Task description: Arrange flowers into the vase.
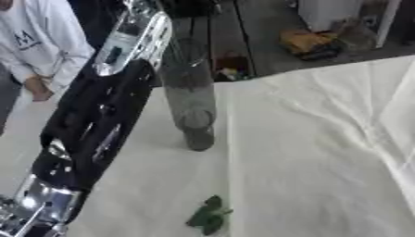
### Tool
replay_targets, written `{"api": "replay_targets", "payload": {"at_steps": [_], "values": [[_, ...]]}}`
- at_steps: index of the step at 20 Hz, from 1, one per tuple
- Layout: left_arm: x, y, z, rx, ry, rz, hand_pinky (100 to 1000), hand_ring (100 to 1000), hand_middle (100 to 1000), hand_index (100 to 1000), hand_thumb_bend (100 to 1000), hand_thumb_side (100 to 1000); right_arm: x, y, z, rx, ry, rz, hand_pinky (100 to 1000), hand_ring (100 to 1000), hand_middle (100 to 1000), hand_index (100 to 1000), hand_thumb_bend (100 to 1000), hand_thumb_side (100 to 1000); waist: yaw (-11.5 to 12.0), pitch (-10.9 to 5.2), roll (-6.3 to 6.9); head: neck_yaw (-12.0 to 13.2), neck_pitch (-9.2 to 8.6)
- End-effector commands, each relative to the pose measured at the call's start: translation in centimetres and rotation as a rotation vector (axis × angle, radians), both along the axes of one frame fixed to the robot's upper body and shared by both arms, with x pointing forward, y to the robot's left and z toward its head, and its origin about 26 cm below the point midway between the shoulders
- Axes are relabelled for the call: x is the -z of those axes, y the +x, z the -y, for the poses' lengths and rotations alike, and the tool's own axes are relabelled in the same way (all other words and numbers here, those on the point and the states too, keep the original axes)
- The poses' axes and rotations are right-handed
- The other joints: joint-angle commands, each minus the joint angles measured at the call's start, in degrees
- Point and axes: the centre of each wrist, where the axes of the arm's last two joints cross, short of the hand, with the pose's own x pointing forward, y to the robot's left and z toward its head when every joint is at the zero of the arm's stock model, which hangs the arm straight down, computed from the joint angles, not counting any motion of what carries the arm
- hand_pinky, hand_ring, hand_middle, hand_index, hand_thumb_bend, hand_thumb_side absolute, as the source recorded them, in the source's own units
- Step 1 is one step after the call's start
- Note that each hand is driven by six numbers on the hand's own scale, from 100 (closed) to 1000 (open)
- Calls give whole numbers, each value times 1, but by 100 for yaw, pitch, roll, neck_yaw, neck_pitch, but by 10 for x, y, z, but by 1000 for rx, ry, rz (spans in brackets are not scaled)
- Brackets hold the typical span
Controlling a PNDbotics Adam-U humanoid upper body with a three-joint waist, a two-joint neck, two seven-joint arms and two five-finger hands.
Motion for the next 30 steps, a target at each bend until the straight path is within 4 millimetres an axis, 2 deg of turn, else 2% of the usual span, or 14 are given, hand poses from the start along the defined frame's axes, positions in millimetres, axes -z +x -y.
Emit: {"api": "replay_targets", "payload": {"at_steps": [1, 2, 7, 10, 16, 21, 30], "values": [[-10, -3, -3, -174, 36, -133, 228, 112, 133, 100, 100, 805, -7, -2, -1, -8, 0, 25, 773, 623, 472, 836, 100, 939, -6, -153, -29, 9, -57], [-9, -2, -3, -177, 39, -137, 231, 119, 140, 100, 100, 804, -7, -2, -1, -7, 1, 25, 773, 623, 472, 836, 100, 939, -9, -156, -27, 8, -60], [-6, -1, -3, -189, 57, -142, 320, 283, 290, 100, 100, 797, -7, -2, -1, -6, 3, 21, 775, 623, 471, 837, 100, 940, -16, -162, -10, 7, -78], [-5, -1, -3, -194, 66, -145, 349, 325, 320, 100, 100, 792, -6, -2, -1, -5, 3, 20, 775, 623, 471, 837, 100, 941, -21, -158, -1, 6, -86], [-2, -1, -2, -190, 70, -160, 379, 353, 342, 100, 100, 781, -6, -2, -1, -3, 7, 16, 776, 624, 470, 838, 100, 942, -20, -152, 10, 3, -75], [-3, -1, -1, -205, 92, -157, 389, 361, 350, 100, 100, 729, -6, -3, 0, 0, 11, 15, 776, 624, 470, 838, 100, 940, -3, -157, 17, 1, -61], [1, -1, 0, -248, 151, -153, 396, 365, 354, 100, 100, 736, -6, -3, -1, -2, 10, 13, 777, 624, 469, 836, 100, 941, 17, -164, 17, -21, -97]]}}
